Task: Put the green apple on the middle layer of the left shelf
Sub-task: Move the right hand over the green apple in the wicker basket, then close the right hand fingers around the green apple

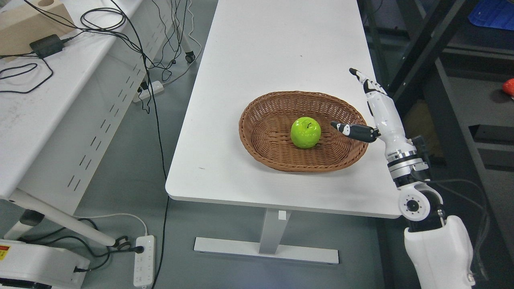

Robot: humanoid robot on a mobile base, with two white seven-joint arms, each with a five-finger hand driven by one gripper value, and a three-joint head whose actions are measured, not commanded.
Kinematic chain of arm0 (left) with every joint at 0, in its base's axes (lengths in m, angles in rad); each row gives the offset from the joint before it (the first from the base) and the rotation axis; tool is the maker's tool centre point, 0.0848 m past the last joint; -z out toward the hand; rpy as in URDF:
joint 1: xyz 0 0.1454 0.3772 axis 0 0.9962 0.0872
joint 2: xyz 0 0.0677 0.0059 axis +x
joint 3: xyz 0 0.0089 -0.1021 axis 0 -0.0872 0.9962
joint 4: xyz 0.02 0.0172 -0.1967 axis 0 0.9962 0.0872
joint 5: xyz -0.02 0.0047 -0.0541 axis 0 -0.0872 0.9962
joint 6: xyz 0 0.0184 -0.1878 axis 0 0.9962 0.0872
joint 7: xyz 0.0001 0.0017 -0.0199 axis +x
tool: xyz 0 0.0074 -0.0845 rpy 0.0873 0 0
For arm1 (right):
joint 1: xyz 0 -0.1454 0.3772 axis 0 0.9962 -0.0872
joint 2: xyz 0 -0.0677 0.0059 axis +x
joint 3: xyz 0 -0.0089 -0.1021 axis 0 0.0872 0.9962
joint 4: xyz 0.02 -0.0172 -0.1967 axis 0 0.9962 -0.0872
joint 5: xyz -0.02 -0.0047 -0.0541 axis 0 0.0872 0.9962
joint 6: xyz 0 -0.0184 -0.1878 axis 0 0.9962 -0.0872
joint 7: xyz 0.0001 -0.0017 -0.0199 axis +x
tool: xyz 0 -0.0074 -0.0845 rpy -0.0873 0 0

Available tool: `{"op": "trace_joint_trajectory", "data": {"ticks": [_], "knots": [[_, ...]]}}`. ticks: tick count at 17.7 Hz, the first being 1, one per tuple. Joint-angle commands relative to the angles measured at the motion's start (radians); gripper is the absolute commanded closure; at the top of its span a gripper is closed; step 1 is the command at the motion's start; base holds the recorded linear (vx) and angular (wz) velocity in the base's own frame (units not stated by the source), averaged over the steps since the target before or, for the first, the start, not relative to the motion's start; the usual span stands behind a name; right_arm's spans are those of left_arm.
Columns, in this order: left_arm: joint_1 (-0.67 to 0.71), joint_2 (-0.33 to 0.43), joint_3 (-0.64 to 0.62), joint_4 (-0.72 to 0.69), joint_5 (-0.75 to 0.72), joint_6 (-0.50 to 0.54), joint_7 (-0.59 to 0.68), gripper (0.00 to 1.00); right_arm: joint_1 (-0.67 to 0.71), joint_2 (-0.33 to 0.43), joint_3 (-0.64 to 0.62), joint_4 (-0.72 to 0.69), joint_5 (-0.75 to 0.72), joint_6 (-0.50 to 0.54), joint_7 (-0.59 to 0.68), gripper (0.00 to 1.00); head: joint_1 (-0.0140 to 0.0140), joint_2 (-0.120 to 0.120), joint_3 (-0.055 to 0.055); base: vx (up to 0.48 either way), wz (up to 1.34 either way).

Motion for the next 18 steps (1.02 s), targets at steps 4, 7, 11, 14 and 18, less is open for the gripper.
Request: {"op": "trace_joint_trajectory", "data": {"ticks": [4, 7, 11, 14, 18], "knots": [[0.000, 0.017, 0.000, 0.000, 0.000, -0.001, -0.001, 0.00, -0.034, -0.111, 0.275, 0.023, 0.137, -0.004, 0.105, 0.00, 0.0000, 0.000, 0.000, 0.056, 0.00], [0.000, 0.017, 0.000, 0.000, 0.000, -0.001, -0.001, 0.00, -0.073, -0.100, 0.297, 0.070, 0.135, -0.004, 0.145, 0.00, 0.0000, 0.000, 0.000, 0.050, -0.02], [0.000, 0.017, 0.000, 0.000, 0.000, -0.001, -0.001, 0.00, -0.084, -0.092, 0.354, 0.113, 0.135, -0.009, 0.191, 0.00, 0.0000, 0.000, 0.000, 0.029, 0.01], [0.000, 0.017, 0.000, 0.000, 0.000, -0.001, -0.001, 0.00, -0.108, -0.082, 0.357, 0.141, 0.135, -0.009, 0.200, 0.00, 0.0000, 0.000, 0.000, 0.004, 0.00], [0.000, 0.017, 0.000, 0.000, 0.000, -0.001, -0.001, 0.00, -0.179, -0.077, 0.355, 0.187, 0.132, -0.007, 0.200, 0.00, 0.0000, 0.000, 0.000, 0.000, 0.00]]}}
